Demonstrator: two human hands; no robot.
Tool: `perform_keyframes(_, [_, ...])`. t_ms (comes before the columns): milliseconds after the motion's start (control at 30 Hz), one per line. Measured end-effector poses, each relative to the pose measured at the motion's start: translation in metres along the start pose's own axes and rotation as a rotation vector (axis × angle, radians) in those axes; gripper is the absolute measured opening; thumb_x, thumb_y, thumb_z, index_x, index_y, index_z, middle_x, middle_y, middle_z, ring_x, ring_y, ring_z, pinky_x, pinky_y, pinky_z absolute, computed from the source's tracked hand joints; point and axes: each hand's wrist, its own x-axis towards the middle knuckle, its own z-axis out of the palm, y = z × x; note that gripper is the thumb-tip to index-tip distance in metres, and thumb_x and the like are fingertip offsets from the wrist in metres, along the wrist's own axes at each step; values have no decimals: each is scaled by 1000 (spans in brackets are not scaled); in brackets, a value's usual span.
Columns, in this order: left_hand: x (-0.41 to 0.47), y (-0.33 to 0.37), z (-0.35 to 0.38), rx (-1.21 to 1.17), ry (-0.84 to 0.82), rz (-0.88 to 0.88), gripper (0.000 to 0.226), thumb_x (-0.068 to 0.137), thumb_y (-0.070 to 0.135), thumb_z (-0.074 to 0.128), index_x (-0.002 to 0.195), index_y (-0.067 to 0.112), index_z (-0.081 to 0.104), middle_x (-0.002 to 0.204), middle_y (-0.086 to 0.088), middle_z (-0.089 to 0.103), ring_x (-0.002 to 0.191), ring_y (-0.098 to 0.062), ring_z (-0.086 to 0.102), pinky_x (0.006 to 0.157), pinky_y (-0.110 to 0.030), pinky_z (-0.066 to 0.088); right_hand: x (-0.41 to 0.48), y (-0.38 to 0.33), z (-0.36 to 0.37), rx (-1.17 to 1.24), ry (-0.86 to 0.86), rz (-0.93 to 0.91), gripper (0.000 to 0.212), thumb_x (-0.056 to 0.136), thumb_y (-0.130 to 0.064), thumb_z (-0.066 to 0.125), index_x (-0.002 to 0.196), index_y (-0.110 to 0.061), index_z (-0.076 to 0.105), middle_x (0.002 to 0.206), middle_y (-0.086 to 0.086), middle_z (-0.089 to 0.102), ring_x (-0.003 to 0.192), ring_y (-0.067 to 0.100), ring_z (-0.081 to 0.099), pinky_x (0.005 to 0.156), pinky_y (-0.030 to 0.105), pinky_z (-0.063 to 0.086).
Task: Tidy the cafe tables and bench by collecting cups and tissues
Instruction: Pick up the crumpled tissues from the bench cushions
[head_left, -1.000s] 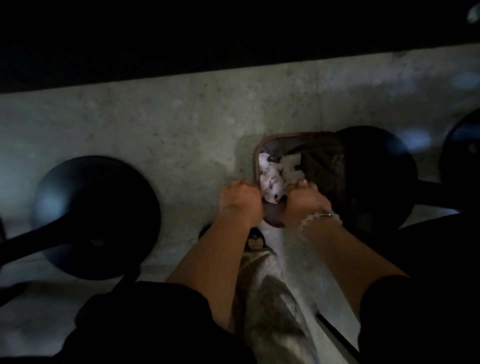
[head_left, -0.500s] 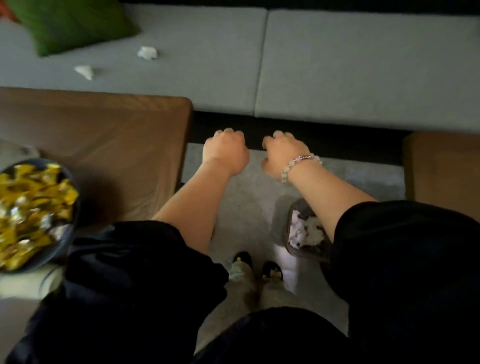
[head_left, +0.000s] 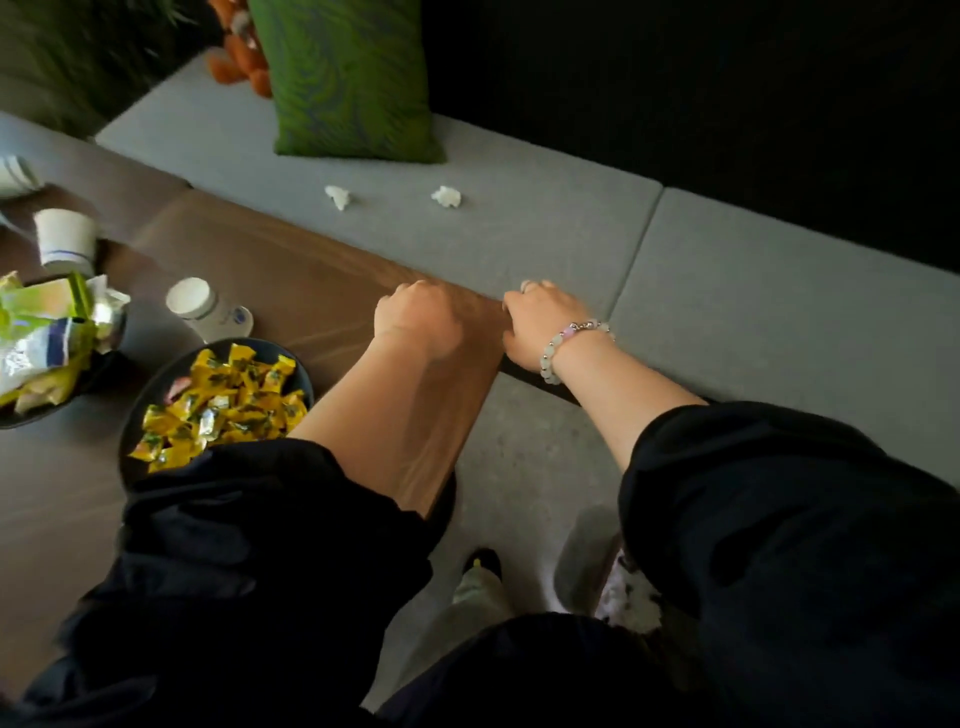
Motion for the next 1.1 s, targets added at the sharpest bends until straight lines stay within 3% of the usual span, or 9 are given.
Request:
perform_keyframes(633, [123,-57,-11,-56,-16,-73,31,95,26,43,119,12,58,122,-10,57,113,-29,54,84,-37,42,144,-33,-17,-122,-59,-135,38,92,-24,48,129,-11,48,133,11,45,126,27,40,95,38,39])
perform_keyframes(800, [162,-53,-9,-95,-46,-163,32,95,24,41,121,11,57,124,-10,55,115,-30,52,88,-38,42,196,-17,-24,-136,-82,-213,37,92,-22,46,127,-9,48,132,12,45,125,28,40,94,37,39])
perform_keyframes(933, [197,-37,-3,-112,-94,-237,31,95,23,41,118,12,58,119,-11,56,111,-30,53,79,-36,39,238,7,-33,-124,-114,-275,37,92,-22,46,127,-9,49,132,12,45,125,29,40,95,38,39])
perform_keyframes(1100, [246,-6,-11,-111,-143,-276,31,94,21,39,115,11,60,119,-12,57,111,-30,53,80,-37,41,288,57,-49,-145,-151,-271,38,93,-24,46,128,-11,49,132,12,46,126,28,40,97,39,39])
